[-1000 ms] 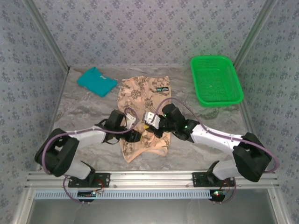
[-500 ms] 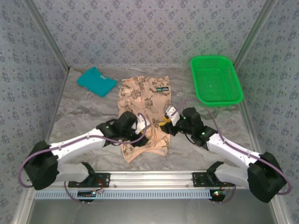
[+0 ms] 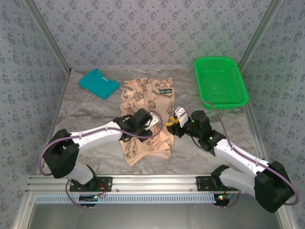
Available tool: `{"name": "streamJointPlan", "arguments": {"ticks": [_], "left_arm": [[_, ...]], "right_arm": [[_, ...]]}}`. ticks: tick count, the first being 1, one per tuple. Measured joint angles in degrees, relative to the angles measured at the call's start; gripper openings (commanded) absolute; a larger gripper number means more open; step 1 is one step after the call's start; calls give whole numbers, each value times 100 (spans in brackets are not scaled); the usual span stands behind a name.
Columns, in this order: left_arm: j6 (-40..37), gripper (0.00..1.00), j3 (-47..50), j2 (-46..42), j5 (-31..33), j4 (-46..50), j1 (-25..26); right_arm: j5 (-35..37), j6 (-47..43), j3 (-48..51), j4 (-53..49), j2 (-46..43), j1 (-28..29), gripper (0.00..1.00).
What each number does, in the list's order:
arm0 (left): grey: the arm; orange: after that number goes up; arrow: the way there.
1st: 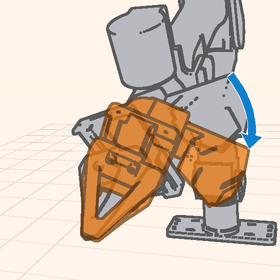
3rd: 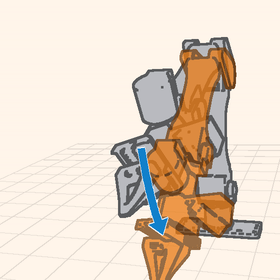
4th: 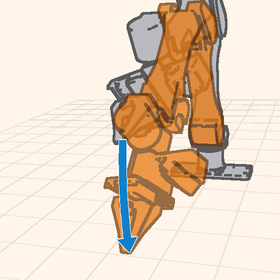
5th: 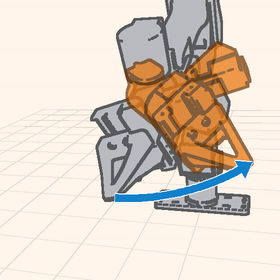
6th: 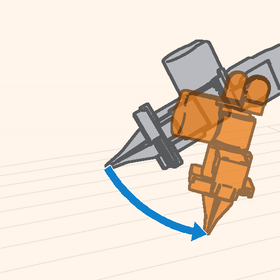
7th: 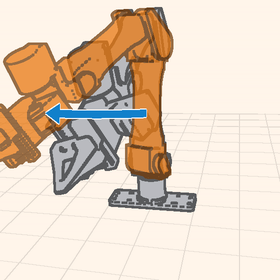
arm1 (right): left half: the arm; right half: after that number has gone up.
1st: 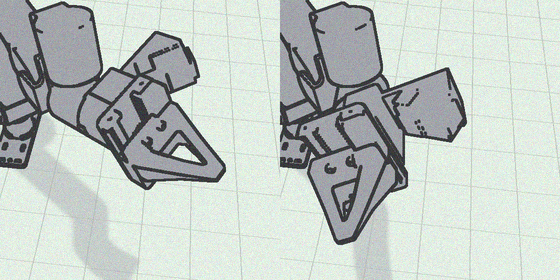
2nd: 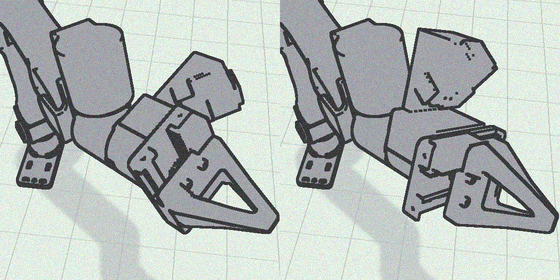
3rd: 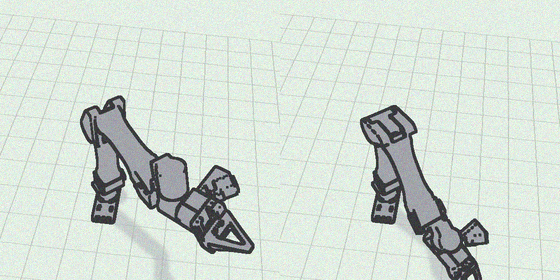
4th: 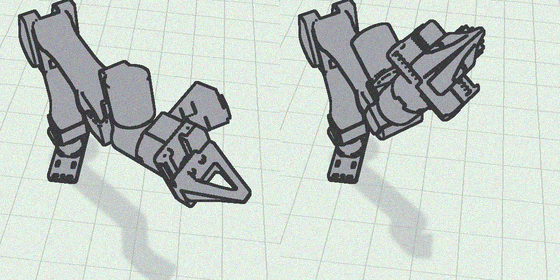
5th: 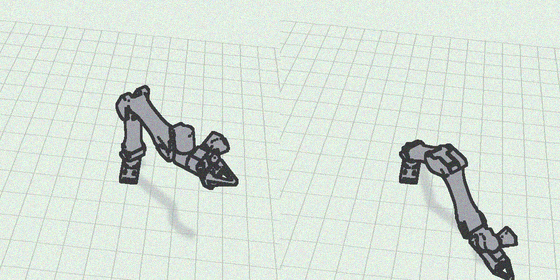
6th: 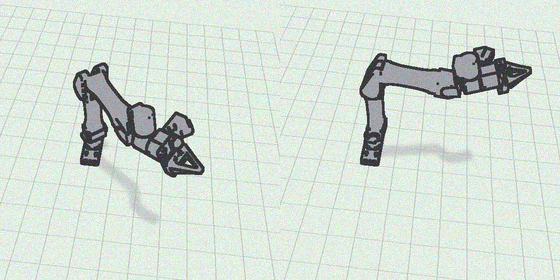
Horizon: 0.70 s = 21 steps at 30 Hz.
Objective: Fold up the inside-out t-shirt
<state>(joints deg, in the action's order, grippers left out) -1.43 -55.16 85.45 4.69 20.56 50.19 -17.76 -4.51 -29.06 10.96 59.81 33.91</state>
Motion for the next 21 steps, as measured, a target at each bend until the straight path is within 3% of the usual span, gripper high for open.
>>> {"name": "streamJointPlan", "arguments": {"ticks": [2, 4, 7, 9, 12, 16, 21], "left_arm": [[245, 36, -63, -50, -313, -173, -269], [511, 23, -66, -87, -752, -280, -660], [787, 16, -55, -94, -1228, -332, -1091], [863, 21, -7, -116, -1464, -372, -1189], [855, 42, 179, -190, -1895, -385, -1196], [621, 49, 527, -455, -2321, -372, -1196], [448, 51, 841, -728, -2334, -389, -1196]], "right_arm": [[-72, -125, 0, -2, 107, 157, 42], [-160, -376, 0, -17, 251, 411, 42], [-308, -807, -31, -94, 616, 817, 42], [-413, -1049, -136, -157, 981, 1012, 42], [-575, -1360, -457, -186, 1631, 1172, 42], [-863, -1652, -898, -144, 2299, 1209, 43], [-1180, -1875, -1303, -129, 2938, 1067, 41]]}}
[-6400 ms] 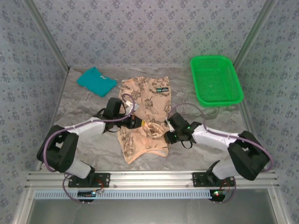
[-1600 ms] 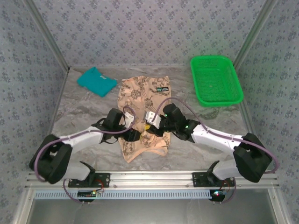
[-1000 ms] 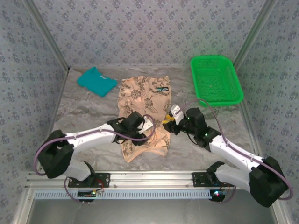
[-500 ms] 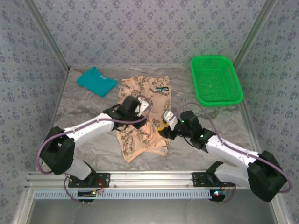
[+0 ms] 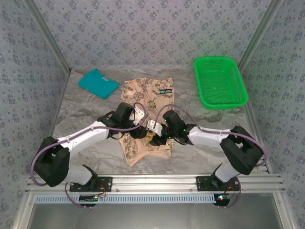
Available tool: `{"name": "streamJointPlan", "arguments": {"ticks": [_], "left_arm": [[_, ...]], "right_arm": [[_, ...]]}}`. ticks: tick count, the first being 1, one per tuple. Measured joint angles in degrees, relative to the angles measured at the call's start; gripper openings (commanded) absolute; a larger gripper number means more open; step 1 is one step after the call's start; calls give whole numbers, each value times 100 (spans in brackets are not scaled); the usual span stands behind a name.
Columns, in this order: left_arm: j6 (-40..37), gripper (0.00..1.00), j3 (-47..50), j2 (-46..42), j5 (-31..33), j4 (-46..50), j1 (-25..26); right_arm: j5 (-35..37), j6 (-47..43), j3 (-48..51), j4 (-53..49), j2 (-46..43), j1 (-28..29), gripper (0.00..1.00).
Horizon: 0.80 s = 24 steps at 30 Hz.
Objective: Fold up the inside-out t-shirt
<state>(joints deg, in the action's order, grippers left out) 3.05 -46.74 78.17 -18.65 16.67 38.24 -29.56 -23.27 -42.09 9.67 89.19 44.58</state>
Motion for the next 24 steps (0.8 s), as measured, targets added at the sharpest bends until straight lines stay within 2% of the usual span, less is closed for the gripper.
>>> {"name": "streamJointPlan", "arguments": {"ticks": [7, 9, 11, 13, 17, 19, 24], "left_arm": [[70, 51, 61, 431, -2, -22, 0], [103, 49, 87, 507, 13, -42, 0], [131, 42, 87, 634, 39, -87, 0], [177, 25, 72, 820, 42, -131, -31], [238, 4, 50, 1080, -13, -157, -195], [256, 0, 50, 1075, -92, -192, -330], [516, 0, 50, 861, -411, -321, -745]], "right_arm": [[-177, -31, -70, -33, 317, -17, 37], [-175, -17, -11, -9, 302, 7, 32], [-170, -9, 116, -4, 245, 20, 21], [-160, 31, 295, -20, 133, 52, 11], [-175, 35, 553, -48, -153, 146, 3], [-166, 7, 616, -109, -345, 256, 0], [-133, -192, 627, -332, -750, 645, 1]]}}
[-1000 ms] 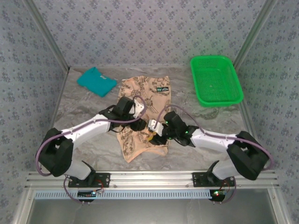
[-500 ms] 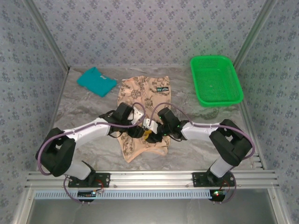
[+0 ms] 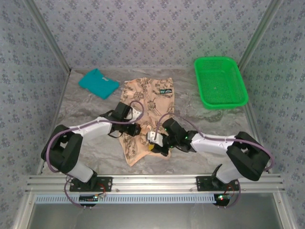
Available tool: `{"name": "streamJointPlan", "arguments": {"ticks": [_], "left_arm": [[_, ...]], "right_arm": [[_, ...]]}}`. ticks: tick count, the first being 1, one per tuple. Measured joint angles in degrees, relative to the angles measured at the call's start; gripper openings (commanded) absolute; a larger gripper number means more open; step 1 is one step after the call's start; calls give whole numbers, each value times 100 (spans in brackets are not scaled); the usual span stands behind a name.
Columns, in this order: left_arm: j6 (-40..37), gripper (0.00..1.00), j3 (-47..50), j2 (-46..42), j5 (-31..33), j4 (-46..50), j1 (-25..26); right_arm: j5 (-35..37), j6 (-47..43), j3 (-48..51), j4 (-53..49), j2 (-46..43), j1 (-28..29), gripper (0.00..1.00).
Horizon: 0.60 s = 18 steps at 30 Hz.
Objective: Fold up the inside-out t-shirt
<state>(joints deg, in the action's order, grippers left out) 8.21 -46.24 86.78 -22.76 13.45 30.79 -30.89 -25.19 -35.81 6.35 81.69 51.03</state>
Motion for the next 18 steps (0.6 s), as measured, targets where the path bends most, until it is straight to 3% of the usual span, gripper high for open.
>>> {"name": "streamJointPlan", "arguments": {"ticks": [1, 4, 5, 11, 18], "left_arm": [[111, 0, 4, -101, -109, -50, -105], [466, 0, 118, -420, -448, -326, -337], [588, 0, 170, -509, -577, -437, -376], [1327, 1, 581, -649, -1471, -1145, -367], [1694, 2, 833, -643, -1864, -1416, -367]], "right_arm": [[4, -33, 0, -61, -74, 79, 5], [208, 20, 7, -144, -256, 173, 33], [345, 66, 20, -133, -330, 153, 35], [872, 273, -17, 264, -498, -223, 39], [1215, 293, -474, 645, 431, -317, 42]]}}
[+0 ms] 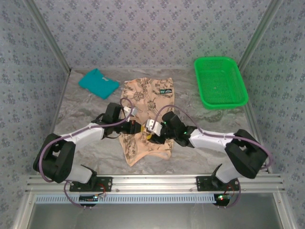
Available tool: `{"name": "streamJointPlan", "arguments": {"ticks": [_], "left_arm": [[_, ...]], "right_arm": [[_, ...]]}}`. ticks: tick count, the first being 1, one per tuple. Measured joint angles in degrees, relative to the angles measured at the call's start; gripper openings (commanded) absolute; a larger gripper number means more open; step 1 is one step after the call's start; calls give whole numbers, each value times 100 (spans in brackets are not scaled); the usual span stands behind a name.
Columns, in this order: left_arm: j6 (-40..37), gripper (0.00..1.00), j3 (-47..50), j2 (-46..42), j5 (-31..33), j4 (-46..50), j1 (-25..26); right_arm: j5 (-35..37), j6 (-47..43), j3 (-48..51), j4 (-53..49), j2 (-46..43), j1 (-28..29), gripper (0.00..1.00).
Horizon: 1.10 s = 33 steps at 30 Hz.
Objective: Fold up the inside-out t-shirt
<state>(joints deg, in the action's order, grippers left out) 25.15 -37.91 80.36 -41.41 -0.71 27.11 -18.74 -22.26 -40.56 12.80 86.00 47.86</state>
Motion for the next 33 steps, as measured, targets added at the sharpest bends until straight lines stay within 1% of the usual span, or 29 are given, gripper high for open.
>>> {"name": "streamJointPlan", "arguments": {"ticks": [2, 3, 4, 5, 7, 8, 9, 11, 15, 17, 20, 21, 22, 23, 24, 26, 28, 30, 33], "left_arm": [[70, 2, 66, 0, -59, -116, 0], [98, 2, 94, 0, -79, -157, 0], [136, 2, 122, 0, -85, -195, 0], [155, 2, 144, 0, -87, -216, 0], [179, 3, 164, 0, -83, -238, -2], [199, 4, 166, 0, -76, -240, -11], [221, 4, 166, 0, -66, -240, -13], [264, 6, 166, 0, -11, -243, -39], [354, 9, 166, 0, 146, -212, -94], [400, 14, 166, 7, 181, -168, -101], [483, 24, 142, 96, 343, -140, -151], [511, 29, 127, 138, 398, -127, -177], [538, 38, 103, 173, 468, -94, -208], [560, 42, 76, 195, 505, -52, -240], [573, 44, 42, 212, 544, 4, -256], [544, 47, -57, 229, 586, 162, -275], [472, 48, -151, 227, 623, 365, -275], [380, 49, -216, 214, 667, 584, -275], [251, 50, -236, 94, 817, 1010, -273]], "right_arm": [[-33, 22, -11, 57, 247, 0, 44], [-63, 39, -11, 68, 348, 0, 43], [-92, 57, -11, 79, 448, 13, 39], [-127, 79, -11, 76, 527, 22, 33], [-212, 116, -11, 74, 590, 57, 14], [-264, 118, -9, 81, 588, 90, 7], [-315, 122, 4, 105, 570, 120, 4], [-391, 50, 87, 120, 444, 214, 0], [-442, -203, 208, -42, 15, 531, 0], [-334, -422, 203, -146, -221, 811, 0], [-170, -741, 50, -557, -337, 1274, 21], [-111, -866, -33, -728, -328, 1427, 26], [-28, -968, -118, -905, -313, 1578, 31], [17, -1051, -205, -1067, -293, 1705, 33], [44, -1115, -267, -1182, -273, 1770, 34], [61, -1172, -361, -1412, -258, 1784, 35], [22, -1165, -369, -1547, -299, 1679, 35], [-105, -1113, -319, -1609, -450, 1478, 35], [-256, -876, -74, -1513, -977, 988, 39]]}}
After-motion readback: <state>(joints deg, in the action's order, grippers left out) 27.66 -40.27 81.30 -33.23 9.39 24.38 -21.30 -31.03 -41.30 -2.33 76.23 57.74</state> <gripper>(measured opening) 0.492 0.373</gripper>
